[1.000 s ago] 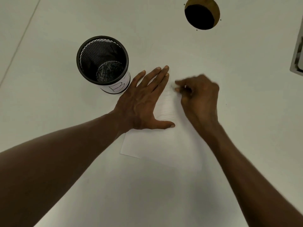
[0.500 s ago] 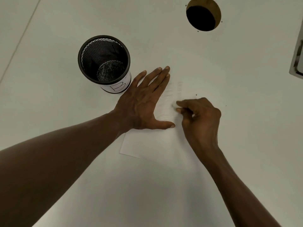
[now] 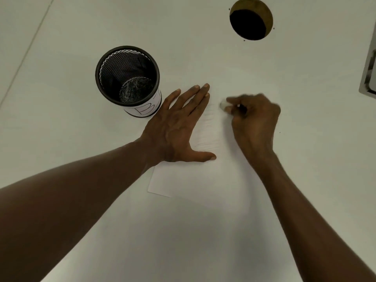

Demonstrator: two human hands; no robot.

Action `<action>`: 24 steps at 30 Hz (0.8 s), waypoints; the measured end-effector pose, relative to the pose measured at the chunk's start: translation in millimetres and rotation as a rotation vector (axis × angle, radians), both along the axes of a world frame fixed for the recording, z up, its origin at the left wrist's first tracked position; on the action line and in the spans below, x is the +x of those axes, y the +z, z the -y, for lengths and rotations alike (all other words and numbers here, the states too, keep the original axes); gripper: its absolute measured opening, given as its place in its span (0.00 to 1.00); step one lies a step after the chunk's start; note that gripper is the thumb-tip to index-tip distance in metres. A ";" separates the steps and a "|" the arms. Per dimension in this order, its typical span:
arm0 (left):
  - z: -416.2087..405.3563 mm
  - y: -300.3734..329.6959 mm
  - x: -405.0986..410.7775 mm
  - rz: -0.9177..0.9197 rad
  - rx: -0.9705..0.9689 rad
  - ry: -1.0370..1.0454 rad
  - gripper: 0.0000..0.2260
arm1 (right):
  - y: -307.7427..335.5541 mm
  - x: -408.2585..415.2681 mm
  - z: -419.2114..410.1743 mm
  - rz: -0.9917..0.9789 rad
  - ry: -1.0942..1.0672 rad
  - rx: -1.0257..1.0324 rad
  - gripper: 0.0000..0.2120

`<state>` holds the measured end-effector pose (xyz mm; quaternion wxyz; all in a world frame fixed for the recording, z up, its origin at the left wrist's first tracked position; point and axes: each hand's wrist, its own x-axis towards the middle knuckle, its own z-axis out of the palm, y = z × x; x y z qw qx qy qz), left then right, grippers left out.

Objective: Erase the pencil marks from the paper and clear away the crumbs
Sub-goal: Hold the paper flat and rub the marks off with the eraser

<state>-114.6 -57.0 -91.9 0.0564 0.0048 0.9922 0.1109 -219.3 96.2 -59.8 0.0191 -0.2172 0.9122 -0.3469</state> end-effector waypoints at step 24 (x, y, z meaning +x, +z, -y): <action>-0.5 -1.1 -0.7 -0.008 0.013 0.012 0.57 | -2.4 -22.7 16.4 -0.095 0.057 0.045 0.09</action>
